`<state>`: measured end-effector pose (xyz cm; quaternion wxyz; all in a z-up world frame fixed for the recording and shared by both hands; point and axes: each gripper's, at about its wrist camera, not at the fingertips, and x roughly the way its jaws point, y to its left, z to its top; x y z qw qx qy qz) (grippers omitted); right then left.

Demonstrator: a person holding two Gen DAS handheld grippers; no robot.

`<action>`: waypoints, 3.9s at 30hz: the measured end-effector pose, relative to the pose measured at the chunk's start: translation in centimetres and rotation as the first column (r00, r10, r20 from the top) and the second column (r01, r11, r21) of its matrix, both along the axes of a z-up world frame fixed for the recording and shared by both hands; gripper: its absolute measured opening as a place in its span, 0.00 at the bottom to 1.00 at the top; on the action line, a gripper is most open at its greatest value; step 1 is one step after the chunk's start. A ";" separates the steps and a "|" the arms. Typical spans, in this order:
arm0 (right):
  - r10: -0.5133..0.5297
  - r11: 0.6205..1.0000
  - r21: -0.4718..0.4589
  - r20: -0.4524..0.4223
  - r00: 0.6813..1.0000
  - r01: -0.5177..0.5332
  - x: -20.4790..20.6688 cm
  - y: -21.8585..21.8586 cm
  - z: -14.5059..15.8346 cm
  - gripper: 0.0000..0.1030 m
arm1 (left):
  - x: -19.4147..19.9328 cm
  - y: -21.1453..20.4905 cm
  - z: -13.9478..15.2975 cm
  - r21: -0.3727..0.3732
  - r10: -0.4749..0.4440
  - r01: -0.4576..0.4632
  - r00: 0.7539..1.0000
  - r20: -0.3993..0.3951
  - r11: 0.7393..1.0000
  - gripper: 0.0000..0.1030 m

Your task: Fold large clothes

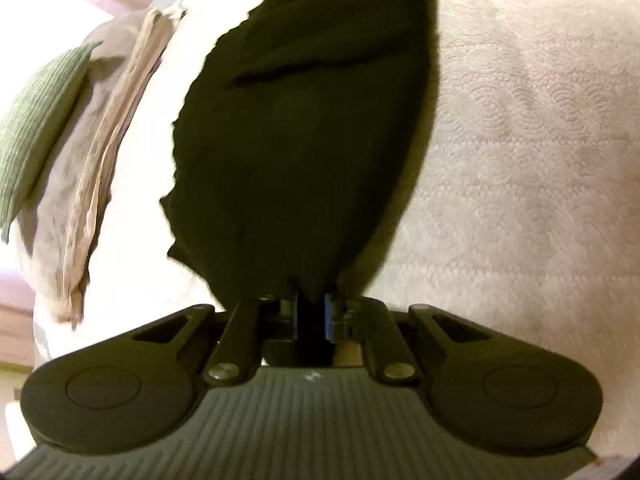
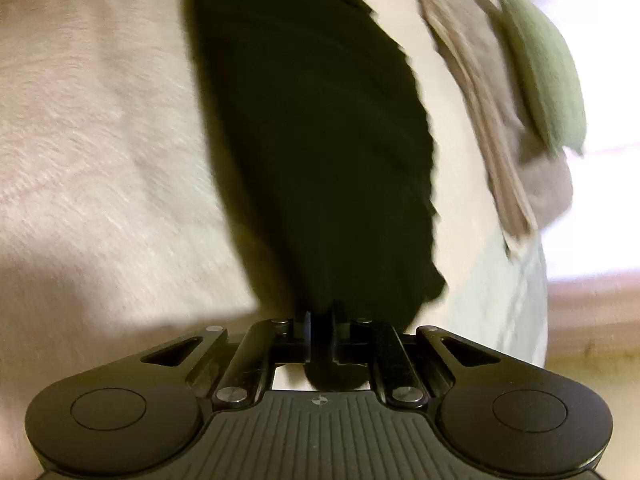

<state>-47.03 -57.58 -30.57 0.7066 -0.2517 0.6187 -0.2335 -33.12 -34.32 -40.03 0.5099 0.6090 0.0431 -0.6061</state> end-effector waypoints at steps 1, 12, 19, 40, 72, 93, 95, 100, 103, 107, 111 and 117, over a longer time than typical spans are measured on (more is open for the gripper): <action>-0.020 1.000 0.003 -0.010 1.000 0.020 -0.3 -0.1 0.2 0.04 | 0.0 0.4 0.1 0.001 0.000 0.000 1.000 0.000 1.000 0.09; -0.214 0.976 0.036 0.025 0.977 0.213 0.3 0.3 2.9 0.38 | 1.1 2.2 2.7 0.054 0.096 -0.093 0.994 -0.043 0.994 0.18; -0.237 0.962 0.176 0.171 0.956 0.207 3.8 4.8 6.3 0.57 | 3.0 4.1 6.6 0.090 0.226 -0.217 0.969 -0.105 0.972 0.22; -0.125 0.965 0.256 0.281 0.951 0.051 24.6 10.1 5.3 0.57 | 12.2 1.6 7.6 0.060 0.016 -0.009 0.992 -0.122 0.998 0.55; -0.288 0.913 0.382 0.358 0.888 0.142 31.7 5.0 6.3 0.05 | 16.8 -7.0 -1.5 -0.071 -0.783 0.784 0.620 0.055 0.616 0.73; -0.795 0.583 0.716 0.600 0.089 0.385 9.5 -1.4 15.0 0.05 | 3.9 -24.8 14.7 0.133 -0.723 0.735 0.678 -0.131 0.665 0.12; -0.820 0.524 0.759 0.572 -0.011 0.387 5.4 -1.9 14.0 0.05 | 0.3 -27.6 14.1 0.166 -0.732 0.747 0.665 -0.151 0.644 0.12; -0.863 0.340 0.872 0.438 -0.253 0.351 -3.4 -3.0 8.7 0.05 | -6.8 -33.5 9.8 0.266 -0.741 0.763 0.642 -0.199 0.590 0.12; -0.865 0.235 0.922 0.343 -0.367 0.309 -7.2 -3.4 5.2 0.05 | -9.7 -36.0 6.4 0.309 -0.729 0.753 0.651 -0.215 0.581 0.16; -0.877 0.122 0.965 0.215 -0.431 0.233 -10.9 -3.5 1.9 0.06 | -10.6 -38.1 4.4 0.324 -0.645 0.680 0.730 -0.225 0.657 0.37; -0.867 0.094 0.960 0.208 -0.452 0.263 -13.5 -2.7 3.0 0.29 | -8.5 -39.1 6.0 0.309 -0.518 0.565 0.825 -0.228 0.765 0.37; -0.864 0.162 0.942 0.279 -0.420 0.293 -13.2 -2.9 5.9 0.31 | -2.6 -38.4 9.1 0.256 -0.137 0.220 0.942 -0.308 0.941 0.37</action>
